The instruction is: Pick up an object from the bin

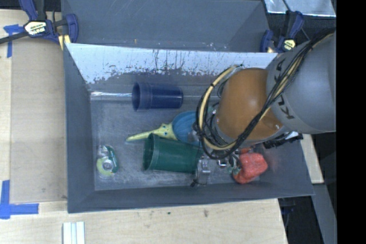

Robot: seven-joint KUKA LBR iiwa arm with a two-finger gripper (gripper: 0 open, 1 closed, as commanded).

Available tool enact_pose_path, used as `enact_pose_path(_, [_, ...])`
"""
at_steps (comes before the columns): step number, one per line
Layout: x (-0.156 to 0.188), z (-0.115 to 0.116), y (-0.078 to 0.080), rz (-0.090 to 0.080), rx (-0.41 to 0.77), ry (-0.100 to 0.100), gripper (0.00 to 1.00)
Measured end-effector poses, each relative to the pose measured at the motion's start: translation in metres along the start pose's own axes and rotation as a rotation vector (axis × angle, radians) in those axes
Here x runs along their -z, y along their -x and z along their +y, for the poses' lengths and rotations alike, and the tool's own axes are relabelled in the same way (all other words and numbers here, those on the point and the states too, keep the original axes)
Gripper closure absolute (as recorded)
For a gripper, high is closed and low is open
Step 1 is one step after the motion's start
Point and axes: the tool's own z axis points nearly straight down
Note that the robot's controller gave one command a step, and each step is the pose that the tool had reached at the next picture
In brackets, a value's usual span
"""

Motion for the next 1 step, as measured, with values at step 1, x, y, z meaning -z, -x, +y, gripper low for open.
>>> enact_pose_path(1, [-0.0263,0.0258,0.0055,-0.002,0.064,0.000,0.00])
